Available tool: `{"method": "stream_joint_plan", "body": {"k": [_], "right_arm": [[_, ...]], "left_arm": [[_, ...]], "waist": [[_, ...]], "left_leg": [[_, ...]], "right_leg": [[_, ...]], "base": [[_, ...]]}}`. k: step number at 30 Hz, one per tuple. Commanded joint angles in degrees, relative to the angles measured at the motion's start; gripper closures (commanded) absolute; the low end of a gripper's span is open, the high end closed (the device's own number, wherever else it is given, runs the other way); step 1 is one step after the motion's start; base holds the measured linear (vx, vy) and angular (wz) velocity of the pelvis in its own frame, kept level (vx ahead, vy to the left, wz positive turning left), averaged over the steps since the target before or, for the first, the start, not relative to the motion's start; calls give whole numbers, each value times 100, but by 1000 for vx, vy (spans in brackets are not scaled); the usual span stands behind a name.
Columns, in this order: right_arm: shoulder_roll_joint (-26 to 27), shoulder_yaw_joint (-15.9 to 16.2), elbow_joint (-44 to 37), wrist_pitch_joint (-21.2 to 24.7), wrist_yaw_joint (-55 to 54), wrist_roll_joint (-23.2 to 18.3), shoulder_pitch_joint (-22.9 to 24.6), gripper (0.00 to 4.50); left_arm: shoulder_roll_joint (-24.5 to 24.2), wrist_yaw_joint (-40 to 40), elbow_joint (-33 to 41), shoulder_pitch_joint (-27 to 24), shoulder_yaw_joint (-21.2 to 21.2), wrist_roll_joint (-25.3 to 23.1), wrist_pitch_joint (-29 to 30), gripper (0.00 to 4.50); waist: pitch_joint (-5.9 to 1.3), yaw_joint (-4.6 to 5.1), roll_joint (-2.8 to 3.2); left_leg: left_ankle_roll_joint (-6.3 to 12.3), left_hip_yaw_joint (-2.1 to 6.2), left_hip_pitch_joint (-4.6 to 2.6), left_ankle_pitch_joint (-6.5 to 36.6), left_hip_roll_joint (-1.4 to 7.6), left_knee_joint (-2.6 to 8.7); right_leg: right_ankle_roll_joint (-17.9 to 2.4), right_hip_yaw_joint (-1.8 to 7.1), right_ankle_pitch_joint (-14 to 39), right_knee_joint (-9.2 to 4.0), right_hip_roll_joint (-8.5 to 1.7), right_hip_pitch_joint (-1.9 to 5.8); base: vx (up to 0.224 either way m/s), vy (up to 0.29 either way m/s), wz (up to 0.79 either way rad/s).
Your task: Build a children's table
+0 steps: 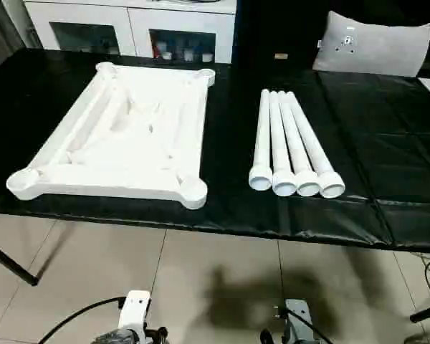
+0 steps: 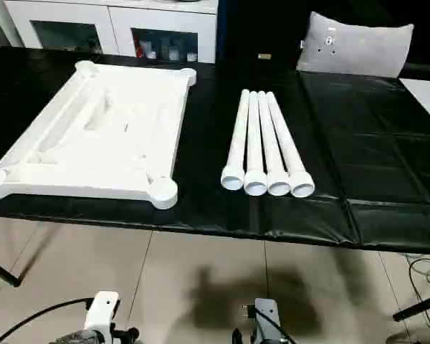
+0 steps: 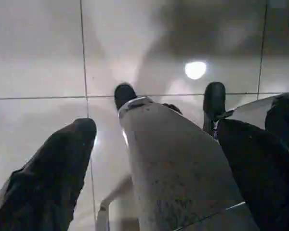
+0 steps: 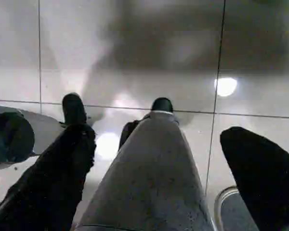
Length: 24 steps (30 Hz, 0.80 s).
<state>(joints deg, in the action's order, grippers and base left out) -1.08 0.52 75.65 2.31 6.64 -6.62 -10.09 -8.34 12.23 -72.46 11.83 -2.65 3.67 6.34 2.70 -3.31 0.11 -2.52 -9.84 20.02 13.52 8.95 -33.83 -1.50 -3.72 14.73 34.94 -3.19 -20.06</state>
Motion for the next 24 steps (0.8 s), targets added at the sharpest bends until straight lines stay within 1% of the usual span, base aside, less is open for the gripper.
{"method": "stream_joint_plan", "body": {"k": [1,17,24], "right_arm": [[22,7,135,76,-11,-38,80,0],[22,7,135,76,-11,-38,80,0],[22,7,135,76,-11,-38,80,0]], "left_arm": [[0,-11,-36,31,13,-5,4,2],[0,-11,-36,31,13,-5,4,2],[0,-11,-36,31,13,-5,4,2]], "waist": [[-187,5,42],[-185,7,42],[-185,4,41]], "left_leg": [[427,212,-7,730,634,494],[402,212,-8,766,633,497],[421,210,-5,732,630,492]], "right_leg": [[-1538,422,15,-422,-788,125],[-1532,425,44,-426,-789,124],[-1537,424,14,-424,-792,125]], "base": [[0,0,0],[0,0,0],[0,0,0]]}}
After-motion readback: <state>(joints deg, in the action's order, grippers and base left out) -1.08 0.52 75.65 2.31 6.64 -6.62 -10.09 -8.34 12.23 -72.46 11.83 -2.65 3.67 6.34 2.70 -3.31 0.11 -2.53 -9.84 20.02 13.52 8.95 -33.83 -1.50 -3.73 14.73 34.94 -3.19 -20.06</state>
